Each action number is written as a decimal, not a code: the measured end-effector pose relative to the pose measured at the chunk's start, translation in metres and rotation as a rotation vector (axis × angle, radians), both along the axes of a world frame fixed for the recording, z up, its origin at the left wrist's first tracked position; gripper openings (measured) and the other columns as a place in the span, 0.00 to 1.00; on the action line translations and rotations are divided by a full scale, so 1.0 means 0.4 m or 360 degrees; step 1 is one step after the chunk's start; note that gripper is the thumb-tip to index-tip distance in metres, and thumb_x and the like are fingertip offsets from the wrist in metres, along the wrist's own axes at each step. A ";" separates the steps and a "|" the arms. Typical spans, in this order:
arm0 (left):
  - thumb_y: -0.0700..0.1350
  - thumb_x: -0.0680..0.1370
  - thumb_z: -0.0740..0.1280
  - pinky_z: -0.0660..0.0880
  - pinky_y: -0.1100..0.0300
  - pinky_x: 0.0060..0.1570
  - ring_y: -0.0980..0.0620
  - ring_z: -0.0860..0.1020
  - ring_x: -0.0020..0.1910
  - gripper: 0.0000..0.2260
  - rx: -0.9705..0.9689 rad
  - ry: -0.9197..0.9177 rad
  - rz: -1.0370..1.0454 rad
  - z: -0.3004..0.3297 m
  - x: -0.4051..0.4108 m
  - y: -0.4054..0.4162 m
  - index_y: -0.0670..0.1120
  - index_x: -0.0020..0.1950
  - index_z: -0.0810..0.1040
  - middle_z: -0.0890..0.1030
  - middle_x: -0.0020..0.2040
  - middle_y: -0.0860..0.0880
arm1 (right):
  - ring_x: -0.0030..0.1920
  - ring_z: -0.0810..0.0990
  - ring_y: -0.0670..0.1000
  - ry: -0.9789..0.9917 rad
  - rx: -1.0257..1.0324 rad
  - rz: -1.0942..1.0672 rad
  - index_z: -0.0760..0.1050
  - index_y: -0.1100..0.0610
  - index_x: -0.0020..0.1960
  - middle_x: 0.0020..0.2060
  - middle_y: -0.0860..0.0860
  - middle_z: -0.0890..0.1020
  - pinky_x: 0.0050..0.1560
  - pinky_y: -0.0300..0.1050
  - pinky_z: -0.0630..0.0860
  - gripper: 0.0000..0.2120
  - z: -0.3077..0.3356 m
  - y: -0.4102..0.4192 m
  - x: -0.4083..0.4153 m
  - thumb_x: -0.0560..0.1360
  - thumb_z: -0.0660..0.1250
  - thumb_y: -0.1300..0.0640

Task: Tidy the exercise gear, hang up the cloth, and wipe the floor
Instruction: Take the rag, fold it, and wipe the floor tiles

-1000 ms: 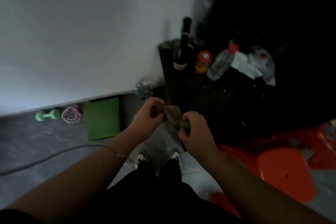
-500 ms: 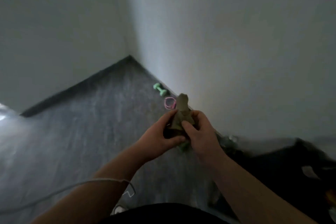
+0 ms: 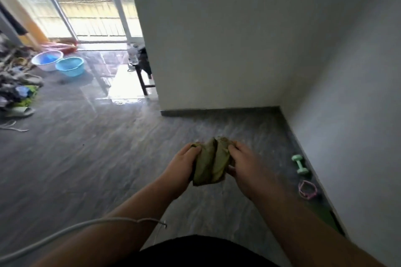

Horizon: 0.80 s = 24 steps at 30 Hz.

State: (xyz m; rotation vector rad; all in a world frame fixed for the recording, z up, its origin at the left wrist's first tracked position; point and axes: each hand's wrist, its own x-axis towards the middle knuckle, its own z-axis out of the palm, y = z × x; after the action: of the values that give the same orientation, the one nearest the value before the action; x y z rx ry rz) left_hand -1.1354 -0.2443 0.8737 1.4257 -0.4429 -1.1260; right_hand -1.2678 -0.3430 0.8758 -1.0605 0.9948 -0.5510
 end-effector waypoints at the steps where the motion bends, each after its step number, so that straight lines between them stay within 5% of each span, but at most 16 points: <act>1: 0.47 0.83 0.59 0.77 0.50 0.54 0.39 0.80 0.55 0.13 0.0020 0.0078 0.0095 0.000 0.052 0.017 0.39 0.56 0.79 0.82 0.54 0.36 | 0.56 0.82 0.58 -0.0036 0.0122 0.0019 0.77 0.56 0.60 0.55 0.58 0.82 0.53 0.55 0.81 0.12 -0.004 -0.003 0.058 0.83 0.57 0.56; 5: 0.53 0.77 0.70 0.80 0.47 0.53 0.42 0.83 0.53 0.16 0.0085 0.0222 0.0288 -0.015 0.241 0.082 0.44 0.59 0.78 0.84 0.54 0.41 | 0.58 0.81 0.62 -0.0071 0.0429 0.0276 0.75 0.57 0.66 0.59 0.60 0.82 0.58 0.63 0.78 0.21 -0.017 -0.009 0.271 0.78 0.65 0.46; 7: 0.49 0.71 0.77 0.79 0.41 0.56 0.41 0.83 0.53 0.22 0.0131 0.0172 0.0363 -0.037 0.332 0.111 0.43 0.61 0.76 0.83 0.56 0.40 | 0.54 0.83 0.62 -0.0074 0.0316 0.0409 0.74 0.60 0.64 0.58 0.63 0.81 0.52 0.62 0.80 0.20 -0.024 -0.015 0.364 0.75 0.72 0.54; 11: 0.42 0.78 0.70 0.78 0.42 0.57 0.41 0.83 0.52 0.10 0.0171 0.0202 0.0633 -0.066 0.525 0.148 0.43 0.58 0.79 0.85 0.52 0.41 | 0.46 0.85 0.58 0.0046 -0.0049 0.0570 0.76 0.57 0.54 0.51 0.61 0.83 0.47 0.54 0.82 0.10 -0.021 -0.052 0.547 0.75 0.69 0.66; 15: 0.38 0.79 0.65 0.78 0.41 0.56 0.37 0.82 0.52 0.08 0.0238 0.0186 0.0836 -0.084 0.742 0.146 0.41 0.58 0.77 0.83 0.53 0.37 | 0.46 0.85 0.54 0.0044 -0.0158 0.0706 0.78 0.56 0.53 0.47 0.56 0.85 0.44 0.49 0.81 0.05 -0.041 -0.134 0.745 0.80 0.65 0.61; 21: 0.38 0.77 0.67 0.79 0.50 0.43 0.44 0.83 0.42 0.01 0.0256 0.0231 0.0975 -0.078 1.051 0.135 0.43 0.47 0.77 0.84 0.43 0.42 | 0.49 0.86 0.55 0.0259 -0.0196 0.0935 0.83 0.47 0.52 0.47 0.51 0.87 0.51 0.61 0.82 0.09 -0.105 -0.248 1.109 0.78 0.67 0.45; 24: 0.48 0.76 0.72 0.80 0.43 0.52 0.40 0.83 0.52 0.16 0.0267 0.0251 0.0957 -0.080 1.189 0.150 0.39 0.58 0.78 0.84 0.52 0.39 | 0.47 0.86 0.56 0.0313 -0.0235 0.1053 0.82 0.50 0.51 0.46 0.53 0.86 0.48 0.59 0.83 0.11 -0.112 -0.257 1.294 0.77 0.67 0.44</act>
State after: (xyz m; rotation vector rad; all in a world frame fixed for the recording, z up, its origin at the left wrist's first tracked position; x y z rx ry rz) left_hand -0.6596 -0.1843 0.8418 1.4637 0.1948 -0.7824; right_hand -0.7503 -0.4458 0.8310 -1.5087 0.7134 0.0258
